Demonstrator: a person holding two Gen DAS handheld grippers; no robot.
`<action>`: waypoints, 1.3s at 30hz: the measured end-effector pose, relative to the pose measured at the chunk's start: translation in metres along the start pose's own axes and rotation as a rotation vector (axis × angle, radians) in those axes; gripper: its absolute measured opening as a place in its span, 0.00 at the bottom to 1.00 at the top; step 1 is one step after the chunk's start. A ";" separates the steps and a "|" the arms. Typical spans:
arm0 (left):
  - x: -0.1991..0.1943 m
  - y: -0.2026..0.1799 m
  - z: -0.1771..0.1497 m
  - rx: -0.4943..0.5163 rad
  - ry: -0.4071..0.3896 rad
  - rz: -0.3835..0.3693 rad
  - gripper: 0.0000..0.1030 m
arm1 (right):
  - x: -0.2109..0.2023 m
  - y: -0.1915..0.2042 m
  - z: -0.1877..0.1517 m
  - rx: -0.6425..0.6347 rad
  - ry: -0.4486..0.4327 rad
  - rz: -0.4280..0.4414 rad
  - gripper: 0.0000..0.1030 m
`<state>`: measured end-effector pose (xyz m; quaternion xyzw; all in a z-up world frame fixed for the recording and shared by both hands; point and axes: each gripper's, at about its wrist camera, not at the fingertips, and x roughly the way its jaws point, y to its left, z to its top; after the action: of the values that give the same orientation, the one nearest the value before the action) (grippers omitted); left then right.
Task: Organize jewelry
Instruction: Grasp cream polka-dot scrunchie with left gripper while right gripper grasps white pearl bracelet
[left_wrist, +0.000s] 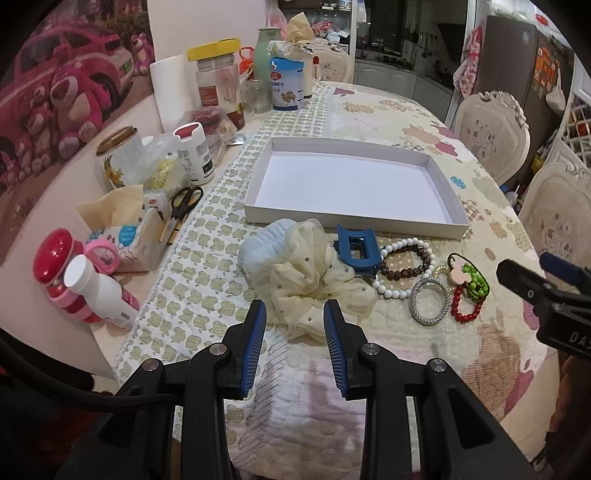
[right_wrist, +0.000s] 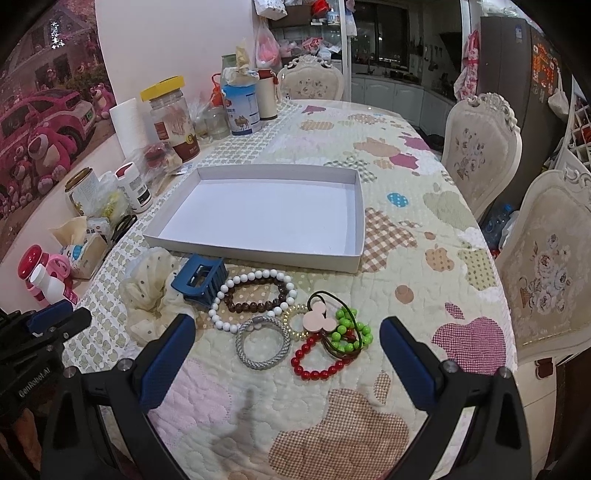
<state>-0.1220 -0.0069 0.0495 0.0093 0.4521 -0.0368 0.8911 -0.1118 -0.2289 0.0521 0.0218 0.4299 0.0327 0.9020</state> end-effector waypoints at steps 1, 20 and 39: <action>0.001 0.002 0.000 -0.004 0.004 0.000 0.22 | 0.002 -0.001 0.000 -0.002 0.002 -0.003 0.99; 0.045 0.038 0.022 -0.052 0.142 -0.125 0.22 | 0.061 -0.001 0.028 -0.044 0.059 0.141 0.99; 0.104 0.022 0.021 -0.092 0.284 -0.198 0.33 | 0.158 -0.008 0.034 -0.144 0.233 0.120 0.53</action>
<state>-0.0424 0.0079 -0.0229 -0.0707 0.5733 -0.1021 0.8099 0.0146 -0.2254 -0.0491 -0.0210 0.5263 0.1197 0.8416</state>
